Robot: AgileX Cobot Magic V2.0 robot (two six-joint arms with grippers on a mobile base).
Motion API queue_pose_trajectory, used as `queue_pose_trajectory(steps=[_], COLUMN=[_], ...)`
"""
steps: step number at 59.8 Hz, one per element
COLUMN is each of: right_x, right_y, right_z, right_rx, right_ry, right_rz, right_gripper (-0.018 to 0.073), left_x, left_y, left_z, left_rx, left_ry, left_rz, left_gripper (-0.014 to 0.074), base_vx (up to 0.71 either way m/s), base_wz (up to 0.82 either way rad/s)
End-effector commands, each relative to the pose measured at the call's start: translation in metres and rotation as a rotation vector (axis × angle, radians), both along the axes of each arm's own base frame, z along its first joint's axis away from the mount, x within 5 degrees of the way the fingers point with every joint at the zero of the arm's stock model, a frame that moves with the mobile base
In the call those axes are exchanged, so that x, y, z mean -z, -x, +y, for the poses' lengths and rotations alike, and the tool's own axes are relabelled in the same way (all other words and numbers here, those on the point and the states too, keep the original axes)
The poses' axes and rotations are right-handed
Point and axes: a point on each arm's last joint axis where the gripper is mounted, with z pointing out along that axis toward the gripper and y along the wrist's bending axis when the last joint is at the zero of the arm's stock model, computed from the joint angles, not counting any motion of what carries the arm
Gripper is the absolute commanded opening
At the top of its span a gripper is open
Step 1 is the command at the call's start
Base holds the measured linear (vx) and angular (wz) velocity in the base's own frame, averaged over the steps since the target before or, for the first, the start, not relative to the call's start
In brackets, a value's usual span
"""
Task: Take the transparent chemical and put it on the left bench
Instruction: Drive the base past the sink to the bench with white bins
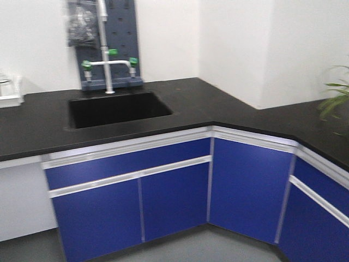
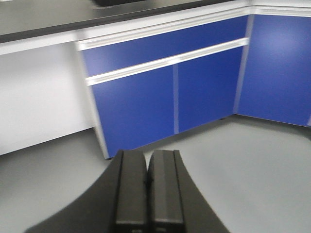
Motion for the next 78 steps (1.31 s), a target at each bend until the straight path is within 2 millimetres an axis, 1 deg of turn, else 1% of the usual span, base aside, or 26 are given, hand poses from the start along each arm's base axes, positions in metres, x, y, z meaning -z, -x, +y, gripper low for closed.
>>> queue_pose_trajectory(steps=[1, 39, 78], right_x=[-0.0153, -0.0153, -0.0152], right_y=[0.0016, 0.0016, 0.0015], right_z=[0.0022, 0.0022, 0.0021], right_rx=[-0.028, -0.028, -0.027], right_ry=[-0.001, -0.001, -0.001], right_rz=[-0.089, -0.089, -0.088], right_gripper=[-0.0003, -0.0003, -0.0003], left_x=[-0.0027, -0.0027, -0.0027], left_y=[0.0015, 0.0015, 0.0015], left_z=[0.0002, 0.0002, 0.0002], left_rx=[0.001, 0.001, 0.001], left_ry=[0.014, 0.014, 0.014], left_rz=[-0.081, -0.081, -0.081], left_gripper=[-0.0003, -0.0003, -0.0003], base_vx=[0.06, 0.15, 0.23], base_wz=[0.57, 0.55, 0.68])
